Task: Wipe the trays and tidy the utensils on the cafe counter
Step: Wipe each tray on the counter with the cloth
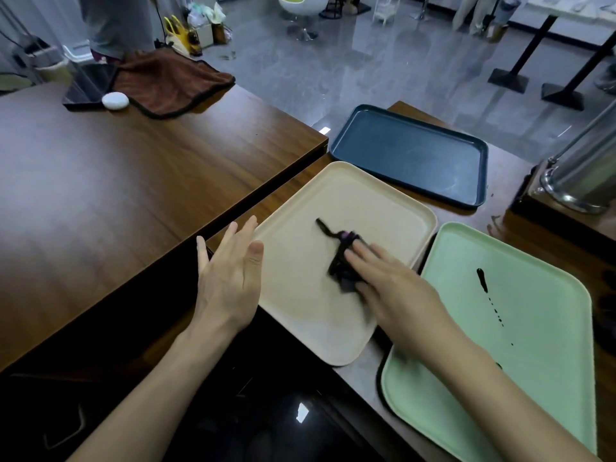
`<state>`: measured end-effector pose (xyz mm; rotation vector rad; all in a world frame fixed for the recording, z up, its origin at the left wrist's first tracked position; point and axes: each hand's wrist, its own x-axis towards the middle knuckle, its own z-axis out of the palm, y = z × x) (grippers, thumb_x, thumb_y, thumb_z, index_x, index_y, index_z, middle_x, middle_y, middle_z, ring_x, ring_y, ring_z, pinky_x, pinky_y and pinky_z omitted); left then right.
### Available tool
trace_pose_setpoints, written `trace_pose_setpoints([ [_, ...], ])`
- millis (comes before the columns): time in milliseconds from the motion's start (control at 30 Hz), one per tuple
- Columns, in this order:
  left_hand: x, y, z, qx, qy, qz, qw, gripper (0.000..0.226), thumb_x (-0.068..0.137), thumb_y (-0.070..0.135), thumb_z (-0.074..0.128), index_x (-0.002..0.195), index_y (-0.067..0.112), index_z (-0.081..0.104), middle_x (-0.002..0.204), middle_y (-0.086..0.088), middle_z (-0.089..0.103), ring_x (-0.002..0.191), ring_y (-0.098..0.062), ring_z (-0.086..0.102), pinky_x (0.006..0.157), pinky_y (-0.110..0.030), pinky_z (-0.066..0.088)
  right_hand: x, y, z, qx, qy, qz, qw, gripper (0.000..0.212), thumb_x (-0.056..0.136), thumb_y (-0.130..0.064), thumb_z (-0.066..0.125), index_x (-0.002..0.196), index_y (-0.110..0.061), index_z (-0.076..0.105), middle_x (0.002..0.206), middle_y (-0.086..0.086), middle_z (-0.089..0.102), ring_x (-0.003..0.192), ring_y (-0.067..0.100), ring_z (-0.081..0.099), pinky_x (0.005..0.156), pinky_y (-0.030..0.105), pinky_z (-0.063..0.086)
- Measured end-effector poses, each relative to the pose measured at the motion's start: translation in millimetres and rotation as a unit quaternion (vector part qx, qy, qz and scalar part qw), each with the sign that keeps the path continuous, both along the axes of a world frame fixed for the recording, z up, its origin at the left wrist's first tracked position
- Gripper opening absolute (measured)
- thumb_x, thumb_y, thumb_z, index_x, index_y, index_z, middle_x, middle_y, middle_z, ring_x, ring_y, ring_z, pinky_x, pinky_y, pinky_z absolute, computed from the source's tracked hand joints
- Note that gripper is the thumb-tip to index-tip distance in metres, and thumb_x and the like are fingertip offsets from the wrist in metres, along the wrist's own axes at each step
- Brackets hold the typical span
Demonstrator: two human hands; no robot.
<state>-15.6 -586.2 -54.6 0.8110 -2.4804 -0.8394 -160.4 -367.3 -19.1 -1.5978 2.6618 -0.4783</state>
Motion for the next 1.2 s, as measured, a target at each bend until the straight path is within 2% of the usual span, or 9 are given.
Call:
trace_pose_setpoints([
  [100, -5, 1, 1, -0.012, 0.004, 0.006, 1.0, 0.083, 0.097, 0.073, -0.002, 0.155, 0.03, 0.04, 0.159, 0.011, 0.041, 0.154, -0.013, 0.022, 0.123, -0.055, -0.013, -8, -19, 7, 0.006, 0.001, -0.053, 0.999, 0.047, 0.095, -0.01, 0.058, 0.142, -0.017, 0.053, 0.153, -0.008, 0.045, 0.136, 0.014, 0.034, 0.097, 0.033, 0.046],
  [333, -11, -1, -1, -0.055, -0.011, 0.017, 0.998, 0.073, 0.104, 0.061, 0.002, 0.154, 0.026, 0.042, 0.156, 0.01, 0.045, 0.154, -0.018, 0.024, 0.123, -0.057, -0.011, 36, -31, -4, -0.025, 0.016, 0.025, 0.999, 0.052, 0.089, -0.022, 0.059, 0.14, -0.013, 0.056, 0.15, 0.001, 0.051, 0.139, 0.024, 0.045, 0.106, 0.034, 0.045],
  [500, -11, -3, 1, -0.053, -0.021, 0.007, 0.998, 0.076, 0.102, 0.064, 0.0, 0.156, 0.027, 0.039, 0.159, 0.01, 0.042, 0.155, -0.017, 0.021, 0.123, -0.054, -0.015, 29, -18, 10, -0.006, -0.081, 0.023, 0.996, 0.064, 0.093, -0.034, 0.062, 0.152, -0.029, 0.036, 0.161, -0.014, 0.028, 0.145, 0.008, 0.025, 0.107, 0.035, 0.042],
  [633, -11, -4, 0, -0.053, -0.022, 0.01, 0.998, 0.079, 0.1, 0.066, -0.002, 0.156, 0.027, 0.039, 0.159, 0.01, 0.041, 0.155, -0.017, 0.02, 0.123, -0.056, -0.012, 30, -10, 6, -0.014, -0.03, -0.016, 0.999, 0.053, 0.086, -0.045, 0.066, 0.135, -0.03, 0.052, 0.137, -0.009, 0.045, 0.126, 0.019, 0.043, 0.091, 0.039, 0.052],
  [800, -11, -2, 2, -0.049, -0.02, 0.011, 0.999, 0.082, 0.099, 0.068, -0.002, 0.155, 0.027, 0.04, 0.158, 0.01, 0.043, 0.155, -0.018, 0.021, 0.123, -0.056, -0.012, 28, -16, 10, -0.032, -0.007, -0.038, 0.999, 0.042, 0.086, -0.038, 0.063, 0.126, -0.03, 0.056, 0.119, -0.007, 0.053, 0.106, 0.02, 0.05, 0.079, 0.038, 0.052],
  [933, -11, -2, 1, -0.048, -0.02, 0.016, 0.999, 0.08, 0.1, 0.067, 0.0, 0.155, 0.027, 0.041, 0.158, 0.01, 0.043, 0.155, -0.017, 0.021, 0.124, -0.055, -0.013, 23, -16, 20, -0.139, -0.165, -0.115, 0.97, 0.033, 0.088, -0.031, 0.064, 0.121, -0.035, 0.062, 0.111, -0.014, 0.065, 0.099, 0.012, 0.061, 0.085, 0.032, 0.05],
  [1033, -11, -2, 1, -0.046, -0.02, 0.017, 0.999, 0.08, 0.099, 0.068, 0.001, 0.154, 0.027, 0.042, 0.158, 0.011, 0.043, 0.155, -0.016, 0.02, 0.124, -0.055, -0.012, 19, -15, 26, -0.249, -0.388, -0.186, 0.868, 0.023, 0.092, -0.027, 0.064, 0.114, -0.035, 0.065, 0.108, -0.01, 0.069, 0.091, 0.016, 0.068, 0.079, 0.035, 0.058],
  [1067, -11, -2, 2, -0.047, -0.019, 0.016, 0.999, 0.082, 0.099, 0.069, 0.0, 0.154, 0.027, 0.043, 0.158, 0.011, 0.043, 0.155, -0.017, 0.021, 0.124, -0.055, -0.012, 18, -14, 25, -0.253, -0.416, -0.2, 0.85, 0.022, 0.093, -0.029, 0.062, 0.113, -0.037, 0.064, 0.108, -0.007, 0.069, 0.09, 0.018, 0.069, 0.079, 0.039, 0.06],
  [1200, -12, -1, 2, -0.05, -0.016, 0.015, 0.999, 0.084, 0.097, 0.07, 0.0, 0.153, 0.026, 0.044, 0.157, 0.011, 0.044, 0.154, -0.016, 0.022, 0.124, -0.055, -0.011, 12, -4, 23, -0.148, -0.234, -0.22, 0.936, 0.034, 0.096, -0.027, 0.055, 0.126, -0.042, 0.059, 0.121, -0.016, 0.066, 0.102, 0.01, 0.064, 0.093, 0.035, 0.049],
])
